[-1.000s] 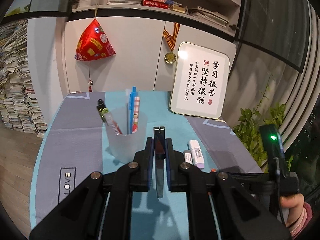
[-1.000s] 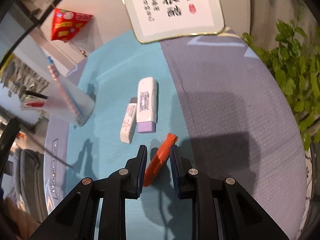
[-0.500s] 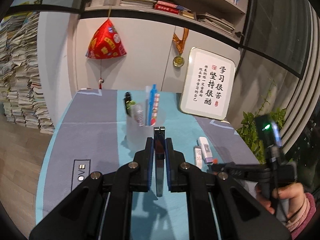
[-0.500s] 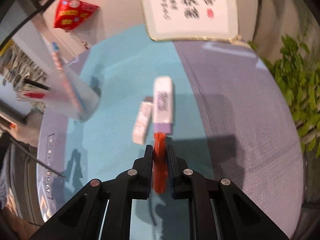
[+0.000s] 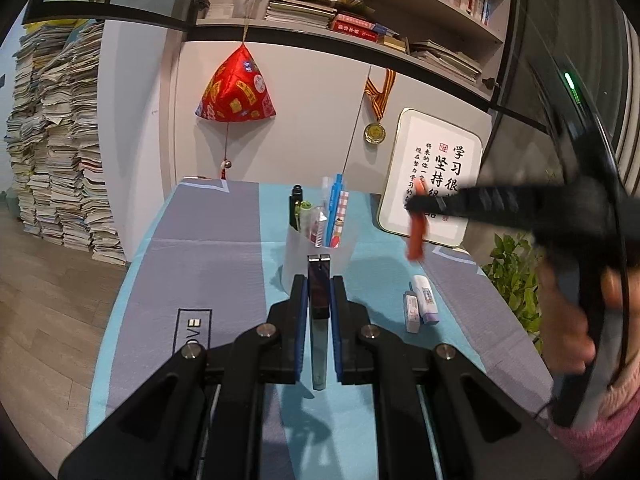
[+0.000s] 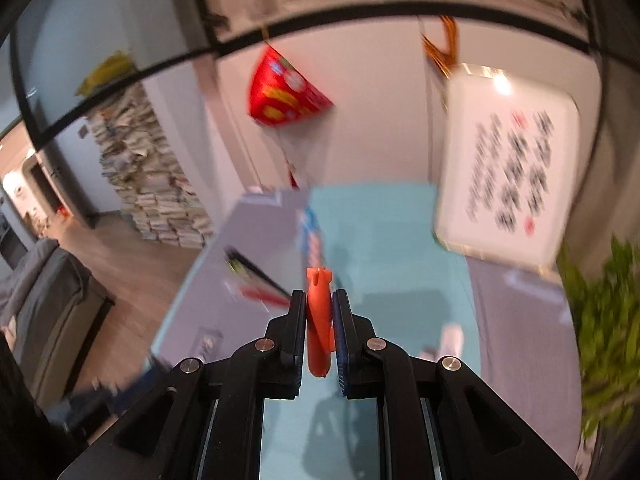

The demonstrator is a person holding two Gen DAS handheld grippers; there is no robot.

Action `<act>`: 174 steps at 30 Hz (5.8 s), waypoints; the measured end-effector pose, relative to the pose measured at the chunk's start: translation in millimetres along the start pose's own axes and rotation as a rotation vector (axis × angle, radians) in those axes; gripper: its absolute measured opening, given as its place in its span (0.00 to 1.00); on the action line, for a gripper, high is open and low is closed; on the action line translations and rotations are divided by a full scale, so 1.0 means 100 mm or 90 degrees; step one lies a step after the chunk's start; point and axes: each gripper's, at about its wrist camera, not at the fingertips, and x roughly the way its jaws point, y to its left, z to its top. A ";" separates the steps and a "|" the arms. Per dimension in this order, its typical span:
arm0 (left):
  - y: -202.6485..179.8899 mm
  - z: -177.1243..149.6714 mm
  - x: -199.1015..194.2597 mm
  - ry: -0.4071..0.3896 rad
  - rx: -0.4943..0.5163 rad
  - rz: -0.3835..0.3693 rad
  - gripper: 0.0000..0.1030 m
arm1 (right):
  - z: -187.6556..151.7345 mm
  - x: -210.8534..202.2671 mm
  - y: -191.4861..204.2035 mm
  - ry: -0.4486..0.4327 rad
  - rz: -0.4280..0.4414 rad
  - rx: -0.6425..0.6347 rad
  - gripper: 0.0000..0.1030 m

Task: Organize stationery
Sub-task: 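Carry the orange highlighter into the cup and open right gripper while left holds knife, then lower the silver utility knife into the frosted cup and open left gripper, then grasp the small white eraser with left gripper while right gripper approaches the purple-ended eraser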

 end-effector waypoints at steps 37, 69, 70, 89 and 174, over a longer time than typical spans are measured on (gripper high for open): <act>0.11 -0.03 0.00 0.005 -0.011 0.010 0.09 | -0.04 0.69 -0.09 0.018 -0.020 0.010 0.14; -0.61 0.52 0.15 -0.031 0.069 0.027 0.09 | -0.70 -0.13 -1.25 0.020 -0.041 0.095 0.14; -0.63 0.57 0.16 -0.039 0.071 0.027 0.09 | -0.71 -0.14 -1.28 0.018 -0.042 0.099 0.14; -0.37 1.03 0.80 -0.039 0.063 0.101 0.09 | -0.85 -0.09 -1.38 0.038 -0.039 0.105 0.14; -0.81 -0.32 0.99 0.177 0.125 -0.058 0.14 | -0.86 0.19 -1.45 0.088 -0.059 0.139 0.21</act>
